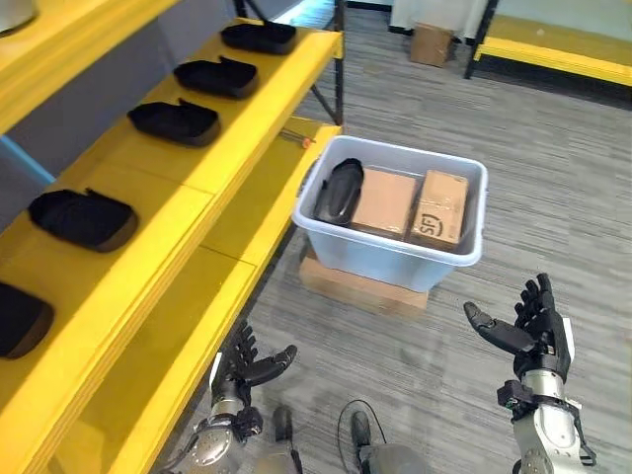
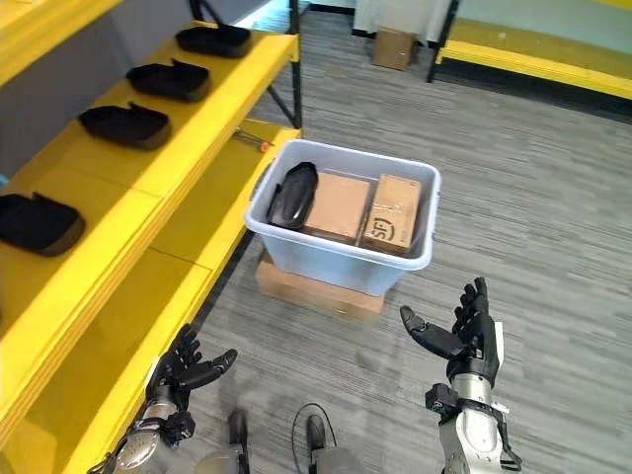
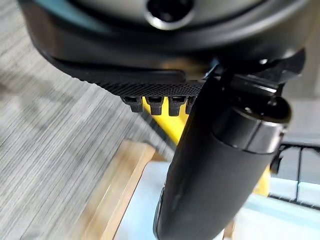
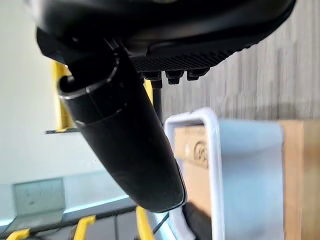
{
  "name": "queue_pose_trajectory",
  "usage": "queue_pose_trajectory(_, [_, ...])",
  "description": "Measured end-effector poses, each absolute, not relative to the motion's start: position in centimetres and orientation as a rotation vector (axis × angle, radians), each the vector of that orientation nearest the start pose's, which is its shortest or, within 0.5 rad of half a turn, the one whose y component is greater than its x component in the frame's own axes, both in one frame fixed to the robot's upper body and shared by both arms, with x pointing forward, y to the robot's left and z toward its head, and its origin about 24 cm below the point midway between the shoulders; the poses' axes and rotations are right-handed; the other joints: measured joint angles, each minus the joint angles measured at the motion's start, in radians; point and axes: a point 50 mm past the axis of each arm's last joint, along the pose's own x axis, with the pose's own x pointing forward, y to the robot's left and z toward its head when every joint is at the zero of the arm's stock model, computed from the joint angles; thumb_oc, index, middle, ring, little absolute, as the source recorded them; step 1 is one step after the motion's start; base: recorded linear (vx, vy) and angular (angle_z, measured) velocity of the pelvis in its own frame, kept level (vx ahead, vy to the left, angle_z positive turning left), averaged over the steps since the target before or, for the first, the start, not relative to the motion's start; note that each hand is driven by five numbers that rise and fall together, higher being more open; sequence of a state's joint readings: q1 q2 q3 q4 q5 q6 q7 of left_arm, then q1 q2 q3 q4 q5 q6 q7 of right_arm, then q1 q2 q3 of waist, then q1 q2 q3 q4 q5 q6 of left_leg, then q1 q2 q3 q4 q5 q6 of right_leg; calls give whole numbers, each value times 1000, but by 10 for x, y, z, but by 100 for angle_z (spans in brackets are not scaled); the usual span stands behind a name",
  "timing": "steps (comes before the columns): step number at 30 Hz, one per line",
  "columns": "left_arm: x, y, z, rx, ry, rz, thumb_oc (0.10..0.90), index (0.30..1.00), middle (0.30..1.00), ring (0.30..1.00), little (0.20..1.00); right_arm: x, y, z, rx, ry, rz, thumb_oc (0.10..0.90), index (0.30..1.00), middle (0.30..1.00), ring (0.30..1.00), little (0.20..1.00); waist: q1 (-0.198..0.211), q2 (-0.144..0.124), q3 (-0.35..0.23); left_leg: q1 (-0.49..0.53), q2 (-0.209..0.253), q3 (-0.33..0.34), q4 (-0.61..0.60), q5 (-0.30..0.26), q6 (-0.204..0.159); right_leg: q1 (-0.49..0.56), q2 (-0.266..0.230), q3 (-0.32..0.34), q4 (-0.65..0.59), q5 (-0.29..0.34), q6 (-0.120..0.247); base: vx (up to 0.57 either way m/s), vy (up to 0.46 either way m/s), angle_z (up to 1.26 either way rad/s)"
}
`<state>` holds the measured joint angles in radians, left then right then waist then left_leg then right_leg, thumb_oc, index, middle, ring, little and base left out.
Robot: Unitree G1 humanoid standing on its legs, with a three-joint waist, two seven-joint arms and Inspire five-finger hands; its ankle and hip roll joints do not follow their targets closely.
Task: Move parts from the plastic box to the shelf.
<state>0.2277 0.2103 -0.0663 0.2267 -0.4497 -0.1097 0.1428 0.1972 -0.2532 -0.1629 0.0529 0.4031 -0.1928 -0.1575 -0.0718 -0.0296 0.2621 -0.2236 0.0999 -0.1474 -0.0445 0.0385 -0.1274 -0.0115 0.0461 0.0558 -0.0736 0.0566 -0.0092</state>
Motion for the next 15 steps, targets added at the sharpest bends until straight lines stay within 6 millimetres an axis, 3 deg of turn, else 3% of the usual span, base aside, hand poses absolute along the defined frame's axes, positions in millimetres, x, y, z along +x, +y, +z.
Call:
queue_pose_trajectory(2, [177,212,-48,-207,367,277,900,1000,1000,1000,1000,201,-258,23,117,-3,-376,900,1000,1000,1000,1000,3,24,9,5,20,17,33,19,24,26,26,40,-4,-7,-12,128,132,-124])
queue_pose_trajectory(4, [176,212,-48,-207,370,280,900,1000,1000,1000,1000,196,-259,21,111,9,-379,900,1000,1000,1000,1000,-12,32,15,10,22,66,55,25,26,48,27,38,-8,-8,-37,124,153,-49])
queue_pose_trajectory(6, [182,213,-42,-216,332,279,900,1000,1000,1000,1000,188,-262,16,107,40,-388,900,1000,1000,1000,1000,-25,52,14,96,21,95,-6,72,54,61,26,106,-9,-30,-18,179,191,-75])
queue_pose_trajectory(7, [184,214,-40,-218,326,280,900,1000,1000,1000,1000,187,-261,15,111,45,-384,900,1000,1000,1000,1000,-31,48,17,113,15,122,-26,107,62,61,13,120,-6,-38,-5,187,212,-107])
queue_pose_trajectory(8, [191,216,-35,-221,299,285,900,1000,1000,1000,1000,188,-256,13,116,54,-356,900,1000,1000,1000,1000,-14,27,24,148,-12,196,-34,92,91,47,-20,129,30,-58,20,155,198,-101])
queue_pose_trajectory(9, [191,217,-34,-221,297,288,900,1000,1000,1000,1000,189,-252,14,119,50,-334,900,1000,1000,1000,1000,-6,20,25,162,-28,225,-32,82,100,48,-42,119,41,-75,33,101,131,-90])
queue_pose_trajectory(12, [204,216,-19,-216,226,262,900,1000,1000,1000,1000,193,-238,16,134,41,-276,900,1000,1000,1000,1000,-9,14,26,173,-88,250,-31,55,136,56,-105,119,30,-92,62,72,143,-17])
queue_pose_trajectory(15, [204,222,-16,-184,223,260,900,1000,1000,1000,1000,209,-227,25,159,-5,-222,900,1000,1000,1000,1000,-7,10,27,173,-111,265,-32,36,157,53,-129,124,24,-97,79,75,210,-11])
